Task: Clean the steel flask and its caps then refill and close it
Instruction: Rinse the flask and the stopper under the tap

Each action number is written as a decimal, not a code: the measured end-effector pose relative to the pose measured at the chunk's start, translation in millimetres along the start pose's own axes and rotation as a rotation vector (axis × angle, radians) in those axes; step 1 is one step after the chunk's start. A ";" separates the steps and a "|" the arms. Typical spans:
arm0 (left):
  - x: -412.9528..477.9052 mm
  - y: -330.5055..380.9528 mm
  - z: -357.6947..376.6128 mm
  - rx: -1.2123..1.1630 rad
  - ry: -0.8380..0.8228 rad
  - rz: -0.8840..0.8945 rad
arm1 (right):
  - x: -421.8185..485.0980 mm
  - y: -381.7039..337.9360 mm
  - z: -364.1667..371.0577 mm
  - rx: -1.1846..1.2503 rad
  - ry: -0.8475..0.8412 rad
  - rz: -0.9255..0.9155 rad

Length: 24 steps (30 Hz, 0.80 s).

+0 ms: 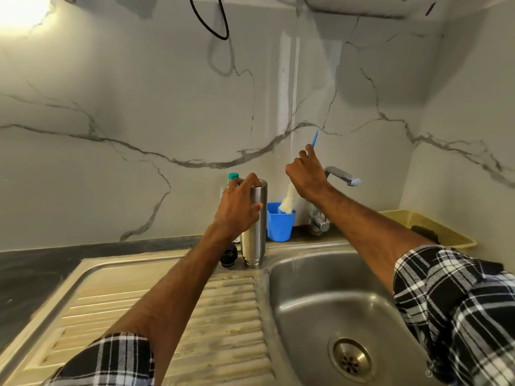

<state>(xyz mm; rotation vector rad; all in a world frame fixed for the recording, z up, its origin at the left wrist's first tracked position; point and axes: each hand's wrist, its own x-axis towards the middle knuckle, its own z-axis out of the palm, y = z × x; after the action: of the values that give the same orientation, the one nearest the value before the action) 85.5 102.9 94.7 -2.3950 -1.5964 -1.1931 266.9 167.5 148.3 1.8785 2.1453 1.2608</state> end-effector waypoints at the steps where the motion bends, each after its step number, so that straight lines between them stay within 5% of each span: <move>1: 1.1 0.1 -0.1 -0.002 0.000 -0.006 | 0.3 2.2 0.7 0.006 0.017 -0.009; 6: 3.1 -1.2 3.1 -0.009 0.011 -0.022 | -7.0 14.2 4.4 0.092 0.139 -0.077; 10: 7.8 -4.6 8.2 -0.030 0.058 -0.019 | -34.0 8.9 4.9 0.439 0.325 -0.073; 13: 7.9 0.5 8.5 -0.044 0.096 -0.050 | -81.5 -8.7 4.5 0.673 0.315 -0.061; 24: -19.8 37.8 -5.7 -0.039 0.038 -0.035 | -225.9 -42.7 27.8 1.517 -0.403 0.376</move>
<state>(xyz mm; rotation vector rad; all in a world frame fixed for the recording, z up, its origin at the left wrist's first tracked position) 108.7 67.1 100.8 -2.3612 -1.6257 -1.2793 307.8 -4.6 -1.2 2.5125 2.6502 -1.2036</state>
